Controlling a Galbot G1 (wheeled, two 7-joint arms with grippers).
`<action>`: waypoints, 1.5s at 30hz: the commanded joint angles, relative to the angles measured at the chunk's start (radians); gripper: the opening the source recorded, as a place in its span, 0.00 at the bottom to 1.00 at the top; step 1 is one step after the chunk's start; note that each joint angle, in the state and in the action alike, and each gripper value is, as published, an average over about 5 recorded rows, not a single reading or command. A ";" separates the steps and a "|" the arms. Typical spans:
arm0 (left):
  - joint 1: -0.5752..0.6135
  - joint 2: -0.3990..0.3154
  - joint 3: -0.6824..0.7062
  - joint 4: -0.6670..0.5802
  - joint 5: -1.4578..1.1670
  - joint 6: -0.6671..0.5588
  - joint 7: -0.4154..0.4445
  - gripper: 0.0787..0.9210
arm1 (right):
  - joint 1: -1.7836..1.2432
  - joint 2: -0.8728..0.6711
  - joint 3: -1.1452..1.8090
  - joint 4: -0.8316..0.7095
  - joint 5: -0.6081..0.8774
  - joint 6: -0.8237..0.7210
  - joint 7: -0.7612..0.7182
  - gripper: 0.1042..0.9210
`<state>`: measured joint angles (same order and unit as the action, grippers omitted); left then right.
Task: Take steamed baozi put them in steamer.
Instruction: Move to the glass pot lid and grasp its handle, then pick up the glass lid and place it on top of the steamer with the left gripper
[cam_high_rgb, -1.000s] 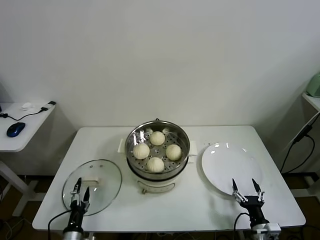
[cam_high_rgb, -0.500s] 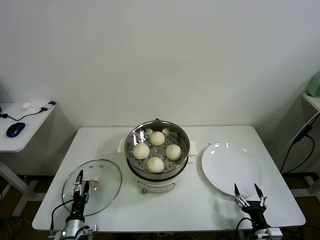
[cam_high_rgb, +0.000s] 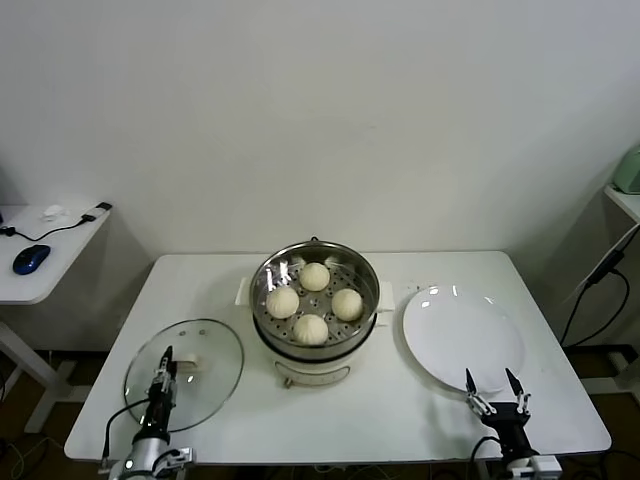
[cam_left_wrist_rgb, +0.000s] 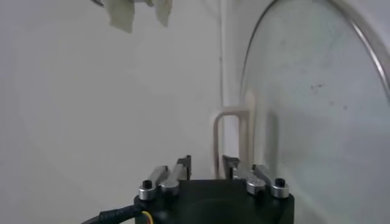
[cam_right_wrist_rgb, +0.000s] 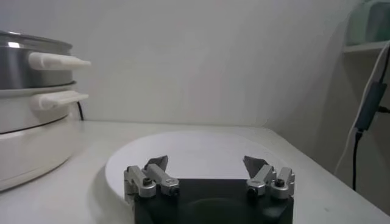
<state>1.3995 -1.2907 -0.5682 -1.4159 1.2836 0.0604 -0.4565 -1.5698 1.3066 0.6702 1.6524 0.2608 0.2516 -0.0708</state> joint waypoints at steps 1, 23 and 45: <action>-0.017 0.001 -0.001 0.023 0.010 -0.001 -0.004 0.33 | 0.001 0.000 0.002 0.001 -0.004 -0.001 0.000 0.88; 0.066 0.026 -0.052 -0.294 -0.134 0.018 0.104 0.06 | 0.021 -0.004 0.008 0.015 -0.040 -0.040 0.048 0.88; -0.134 0.187 0.266 -0.796 -0.031 0.448 0.649 0.06 | 0.007 -0.009 -0.031 0.047 -0.081 -0.058 0.003 0.88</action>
<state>1.2964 -1.1318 -0.3853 -2.0952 1.2181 0.4494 0.1226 -1.5619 1.2975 0.6481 1.6992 0.1887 0.1964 -0.0552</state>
